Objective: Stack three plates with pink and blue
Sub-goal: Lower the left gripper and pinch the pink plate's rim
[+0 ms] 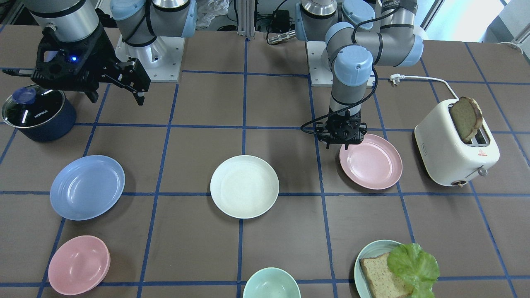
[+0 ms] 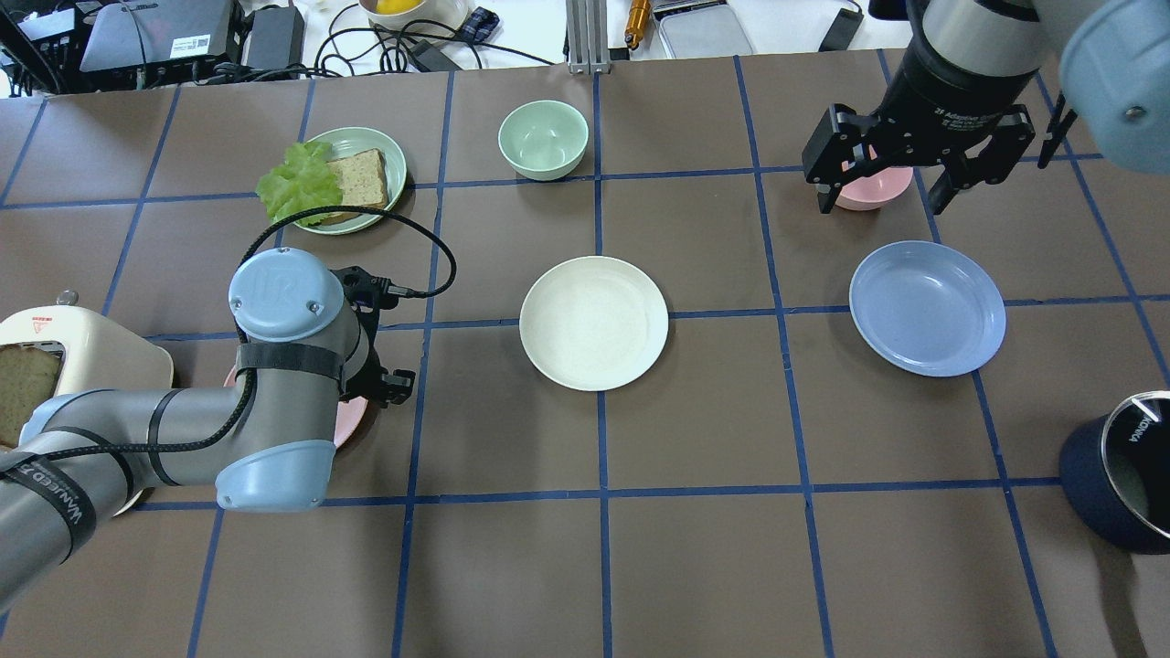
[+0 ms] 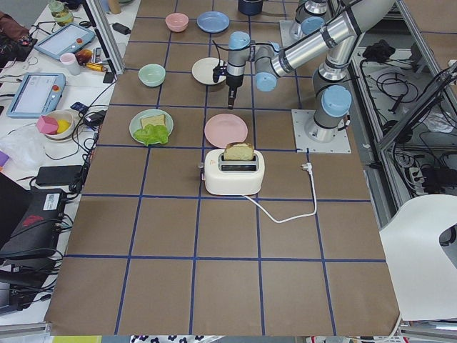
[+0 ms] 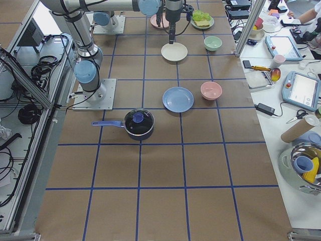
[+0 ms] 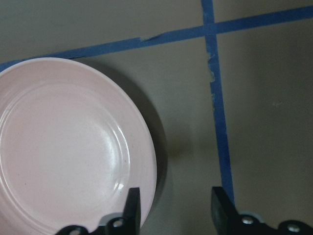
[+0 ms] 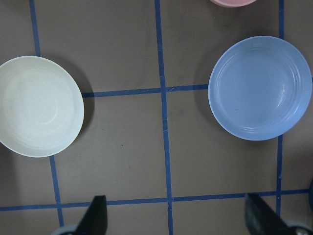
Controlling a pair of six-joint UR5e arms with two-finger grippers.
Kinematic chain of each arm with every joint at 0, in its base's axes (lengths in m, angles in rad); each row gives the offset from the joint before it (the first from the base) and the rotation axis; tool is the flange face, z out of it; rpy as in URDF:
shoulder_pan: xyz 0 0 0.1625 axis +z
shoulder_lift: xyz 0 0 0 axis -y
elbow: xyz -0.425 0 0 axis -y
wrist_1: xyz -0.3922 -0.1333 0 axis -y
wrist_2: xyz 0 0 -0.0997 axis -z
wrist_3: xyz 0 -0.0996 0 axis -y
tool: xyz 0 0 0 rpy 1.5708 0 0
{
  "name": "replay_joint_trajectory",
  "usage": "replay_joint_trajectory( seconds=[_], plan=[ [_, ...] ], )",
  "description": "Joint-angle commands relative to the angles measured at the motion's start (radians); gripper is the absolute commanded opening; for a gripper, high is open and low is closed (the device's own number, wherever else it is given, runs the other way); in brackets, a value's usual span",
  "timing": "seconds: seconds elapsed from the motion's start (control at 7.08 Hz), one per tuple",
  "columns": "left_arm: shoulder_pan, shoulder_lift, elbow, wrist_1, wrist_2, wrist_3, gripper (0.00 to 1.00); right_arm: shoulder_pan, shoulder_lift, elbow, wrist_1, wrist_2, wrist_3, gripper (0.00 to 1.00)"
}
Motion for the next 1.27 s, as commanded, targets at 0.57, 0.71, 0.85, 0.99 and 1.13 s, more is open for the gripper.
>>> replay_joint_trajectory(
  seconds=[0.57, 0.71, 0.85, 0.99, 1.13],
  plan=[
    [0.002, -0.089, -0.009, 0.086, 0.071, 0.065, 0.49, -0.012, 0.003, 0.001, 0.005, -0.001, -0.005, 1.00],
    [0.002, -0.104, -0.007, 0.095, 0.069, 0.068, 0.49, -0.013, 0.003, 0.001, 0.008, -0.001, -0.005, 1.00],
    [0.002, -0.119, -0.007, 0.116, 0.069, 0.070, 0.49, -0.013, 0.003, 0.001, 0.008, -0.001, -0.005, 1.00],
    [0.002, -0.129, -0.007, 0.123, 0.071, 0.071, 0.49, -0.013, 0.002, 0.001, 0.009, -0.001, -0.005, 1.00],
    [0.002, -0.138, -0.007, 0.152, 0.071, 0.094, 0.40, -0.010, 0.000, 0.004, 0.009, -0.001, -0.003, 1.00]
  ],
)
